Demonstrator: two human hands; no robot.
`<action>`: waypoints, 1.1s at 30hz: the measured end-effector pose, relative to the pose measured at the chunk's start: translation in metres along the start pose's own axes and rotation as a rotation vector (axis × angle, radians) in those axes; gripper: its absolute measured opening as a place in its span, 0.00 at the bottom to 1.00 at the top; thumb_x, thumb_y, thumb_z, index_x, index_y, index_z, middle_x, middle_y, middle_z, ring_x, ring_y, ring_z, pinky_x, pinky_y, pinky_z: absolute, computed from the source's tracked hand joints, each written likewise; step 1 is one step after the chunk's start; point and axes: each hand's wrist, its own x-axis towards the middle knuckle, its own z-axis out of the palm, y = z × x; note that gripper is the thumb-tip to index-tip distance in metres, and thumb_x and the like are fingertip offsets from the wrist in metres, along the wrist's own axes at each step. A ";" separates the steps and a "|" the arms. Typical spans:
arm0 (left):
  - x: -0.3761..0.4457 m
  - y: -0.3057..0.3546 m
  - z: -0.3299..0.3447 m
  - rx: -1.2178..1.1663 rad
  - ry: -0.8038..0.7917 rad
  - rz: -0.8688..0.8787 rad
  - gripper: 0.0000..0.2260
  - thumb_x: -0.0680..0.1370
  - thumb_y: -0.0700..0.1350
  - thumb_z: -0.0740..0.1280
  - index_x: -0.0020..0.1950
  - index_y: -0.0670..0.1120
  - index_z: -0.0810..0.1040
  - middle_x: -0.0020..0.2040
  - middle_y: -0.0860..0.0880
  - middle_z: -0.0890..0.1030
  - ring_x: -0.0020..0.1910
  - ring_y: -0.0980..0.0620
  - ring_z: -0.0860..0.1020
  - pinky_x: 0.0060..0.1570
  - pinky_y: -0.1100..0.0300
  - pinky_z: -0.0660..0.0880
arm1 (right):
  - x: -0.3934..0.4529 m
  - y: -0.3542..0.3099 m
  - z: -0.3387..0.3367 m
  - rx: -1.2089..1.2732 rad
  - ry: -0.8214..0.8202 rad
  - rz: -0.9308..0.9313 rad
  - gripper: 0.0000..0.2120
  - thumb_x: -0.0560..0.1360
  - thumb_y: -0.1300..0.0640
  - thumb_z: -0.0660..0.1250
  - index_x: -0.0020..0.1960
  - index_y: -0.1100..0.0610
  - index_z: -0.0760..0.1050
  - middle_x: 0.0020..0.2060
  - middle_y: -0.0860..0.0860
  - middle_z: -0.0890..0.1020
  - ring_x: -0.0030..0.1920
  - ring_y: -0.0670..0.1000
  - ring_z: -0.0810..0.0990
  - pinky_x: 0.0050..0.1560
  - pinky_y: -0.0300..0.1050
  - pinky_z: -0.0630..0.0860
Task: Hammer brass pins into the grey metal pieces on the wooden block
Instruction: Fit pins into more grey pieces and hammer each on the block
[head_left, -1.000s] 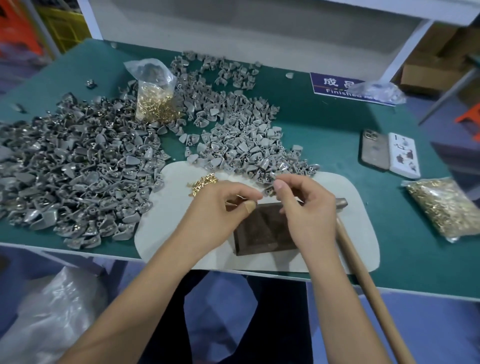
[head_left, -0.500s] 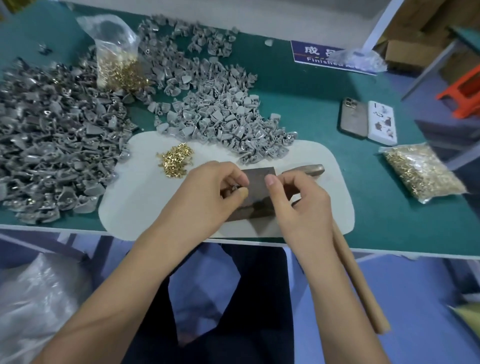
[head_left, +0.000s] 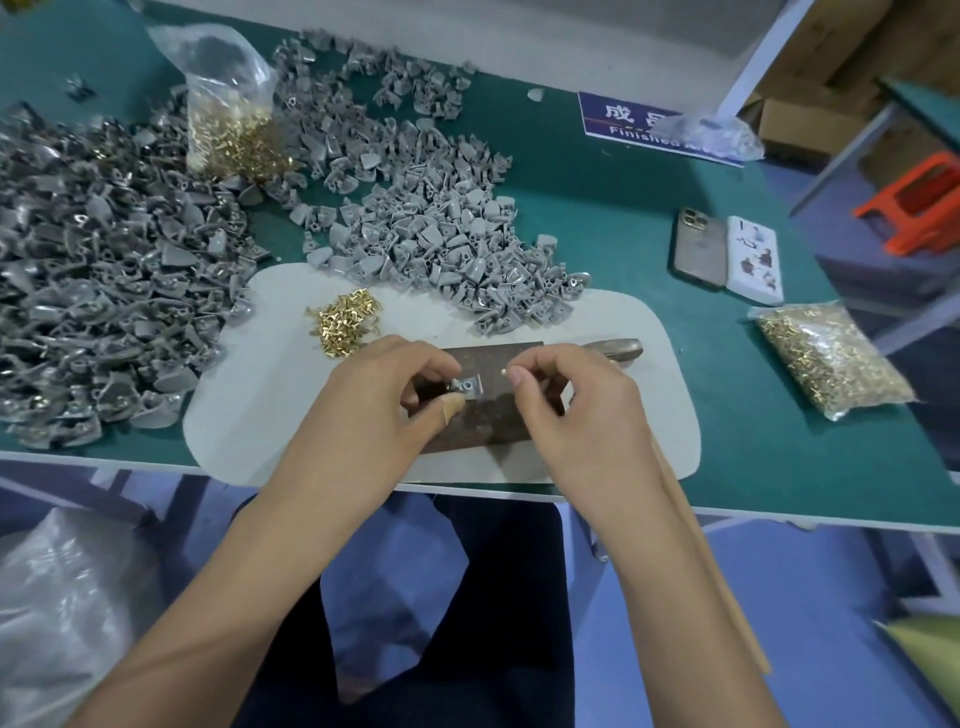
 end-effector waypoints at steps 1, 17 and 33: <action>0.000 0.001 0.000 0.012 0.008 0.006 0.09 0.74 0.44 0.76 0.52 0.53 0.84 0.44 0.57 0.78 0.42 0.61 0.74 0.42 0.74 0.67 | 0.003 -0.005 0.000 -0.039 -0.045 -0.030 0.02 0.76 0.55 0.71 0.47 0.50 0.83 0.41 0.42 0.82 0.47 0.50 0.79 0.52 0.54 0.77; 0.008 -0.004 0.000 -0.012 0.009 0.026 0.06 0.73 0.42 0.76 0.47 0.53 0.87 0.39 0.55 0.76 0.38 0.55 0.75 0.41 0.54 0.74 | 0.046 -0.038 -0.007 -0.557 -0.445 -0.298 0.05 0.78 0.49 0.66 0.48 0.48 0.80 0.45 0.44 0.81 0.53 0.50 0.76 0.48 0.46 0.72; 0.010 -0.009 -0.001 -0.048 0.011 0.053 0.07 0.72 0.41 0.76 0.47 0.52 0.87 0.38 0.57 0.75 0.37 0.57 0.74 0.39 0.54 0.75 | 0.031 -0.045 -0.002 -0.621 -0.444 -0.347 0.06 0.81 0.56 0.65 0.52 0.56 0.80 0.48 0.51 0.80 0.55 0.55 0.75 0.52 0.49 0.72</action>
